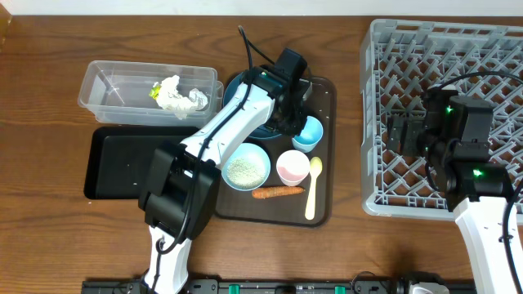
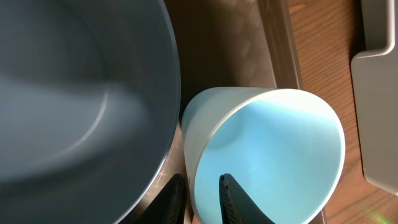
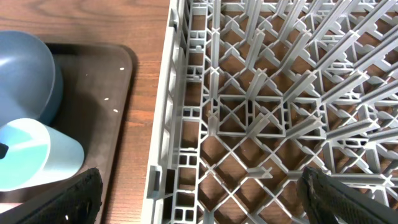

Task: Sort waste into correct bins and load items into the dishwasher rack
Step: 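Lift cup with left gripper toward right gripper above rack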

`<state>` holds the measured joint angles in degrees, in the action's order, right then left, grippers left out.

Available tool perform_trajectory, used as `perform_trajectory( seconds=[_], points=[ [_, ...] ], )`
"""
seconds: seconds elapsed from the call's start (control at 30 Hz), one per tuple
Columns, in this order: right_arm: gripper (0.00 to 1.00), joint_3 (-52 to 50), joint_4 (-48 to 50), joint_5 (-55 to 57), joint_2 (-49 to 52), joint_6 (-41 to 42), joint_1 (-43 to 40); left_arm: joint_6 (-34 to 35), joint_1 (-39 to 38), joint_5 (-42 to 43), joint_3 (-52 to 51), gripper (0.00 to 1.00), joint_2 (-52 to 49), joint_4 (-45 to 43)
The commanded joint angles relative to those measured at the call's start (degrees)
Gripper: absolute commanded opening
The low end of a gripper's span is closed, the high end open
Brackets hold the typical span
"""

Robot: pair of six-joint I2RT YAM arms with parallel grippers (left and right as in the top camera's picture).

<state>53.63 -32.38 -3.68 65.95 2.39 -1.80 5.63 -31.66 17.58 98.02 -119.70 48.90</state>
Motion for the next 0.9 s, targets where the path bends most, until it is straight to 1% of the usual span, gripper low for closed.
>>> perform_trajectory(
  seconds=[0.0,0.13,0.57,0.6,0.7,0.8,0.87],
  points=[
    [0.99,1.0,-0.2,-0.4,0.1,0.6,0.9,-0.4,0.0,-0.7,-0.3,0.21,-0.5,0.1],
    [0.99,1.0,-0.2,-0.4,0.1,0.6,0.9,-0.4,0.0,-0.7,-0.9,0.19,-0.5,0.3],
    [0.99,1.0,-0.2,-0.4,0.1,0.6,0.9,-0.4,-0.6,-0.8,-2.7,0.19,-0.5,-0.9],
    [0.99,1.0,-0.3,-0.4,0.1,0.6,0.9,-0.4,-0.6,-0.8,-3.0,0.15,-0.5,-1.2],
    [0.99,1.0,-0.2,-0.4,0.1,0.6,0.9,-0.4,-0.6,-0.8,-3.1,0.13,-0.5,-1.6],
    [0.99,1.0,-0.5,-0.4,0.1,0.6,0.9,-0.4,-0.5,-0.8,-3.1,0.06,-0.5,-2.4],
    [0.99,1.0,-0.6,-0.4,0.1,0.6,0.9,-0.4,-0.4,-0.8,-2.8,0.06,-0.5,-2.8]
  ],
)
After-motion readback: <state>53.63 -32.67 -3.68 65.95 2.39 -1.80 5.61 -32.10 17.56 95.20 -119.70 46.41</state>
